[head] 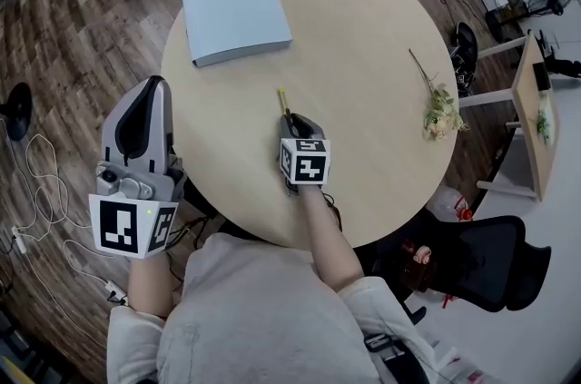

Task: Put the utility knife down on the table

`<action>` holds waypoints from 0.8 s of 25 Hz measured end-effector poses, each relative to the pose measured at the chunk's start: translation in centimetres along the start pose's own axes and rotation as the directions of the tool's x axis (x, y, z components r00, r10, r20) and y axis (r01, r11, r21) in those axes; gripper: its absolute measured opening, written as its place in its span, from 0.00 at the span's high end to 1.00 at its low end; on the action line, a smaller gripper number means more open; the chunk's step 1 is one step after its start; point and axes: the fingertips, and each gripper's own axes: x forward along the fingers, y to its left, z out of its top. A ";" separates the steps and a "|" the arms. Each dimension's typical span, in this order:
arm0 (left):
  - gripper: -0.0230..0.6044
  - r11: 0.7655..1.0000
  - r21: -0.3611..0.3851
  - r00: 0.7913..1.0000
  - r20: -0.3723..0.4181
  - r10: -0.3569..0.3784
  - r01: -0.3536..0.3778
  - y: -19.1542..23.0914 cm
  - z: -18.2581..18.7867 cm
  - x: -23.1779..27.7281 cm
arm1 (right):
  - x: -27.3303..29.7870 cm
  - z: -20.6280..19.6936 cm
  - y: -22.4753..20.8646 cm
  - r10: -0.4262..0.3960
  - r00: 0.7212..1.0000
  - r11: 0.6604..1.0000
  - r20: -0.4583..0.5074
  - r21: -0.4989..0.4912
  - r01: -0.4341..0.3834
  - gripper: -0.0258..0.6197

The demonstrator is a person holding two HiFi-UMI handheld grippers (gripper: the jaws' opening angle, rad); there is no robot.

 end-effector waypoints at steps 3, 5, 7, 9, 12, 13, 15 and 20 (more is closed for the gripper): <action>0.95 1.000 -0.003 1.000 -0.006 -0.006 0.006 0.4 -0.4 0.2 | 0.7 -0.5 0.0 -0.013 1.000 1.000 -0.020 -0.002 0.013 0.84; 0.95 1.000 -0.004 1.000 -0.010 -0.009 0.009 0.7 -0.7 0.3 | 1.1 -0.8 0.0 -0.022 0.999 1.000 -0.034 -0.004 0.022 0.84; 0.95 1.000 -0.005 1.000 -0.014 -0.011 0.011 0.9 -0.8 0.4 | 1.4 -0.9 0.0 -0.030 0.999 1.000 -0.045 -0.002 0.030 0.84; 0.95 1.000 -0.004 1.000 -0.014 -0.012 0.012 1.1 -0.9 0.4 | 1.7 -1.1 0.0 -0.038 0.998 0.999 -0.052 -0.003 0.038 0.84; 0.95 1.000 -0.002 1.000 -0.015 -0.011 0.011 1.4 -1.0 0.3 | 2.0 -1.3 0.0 -0.052 0.997 0.999 -0.059 -0.013 0.051 0.84; 0.95 1.000 -0.003 1.000 -0.016 -0.010 0.010 1.5 -1.0 0.2 | 2.0 -1.3 0.1 -0.055 0.997 0.998 -0.059 -0.014 0.055 0.84; 0.95 1.000 -0.005 1.000 -0.017 -0.007 0.007 1.6 -1.1 0.0 | 2.0 -1.3 0.2 -0.058 0.997 0.998 -0.057 -0.011 0.057 0.84; 0.95 1.000 -0.003 1.000 -0.015 -0.003 0.003 1.6 -1.0 -0.1 | 2.1 -1.3 0.2 -0.050 0.997 0.999 -0.059 0.008 0.050 0.83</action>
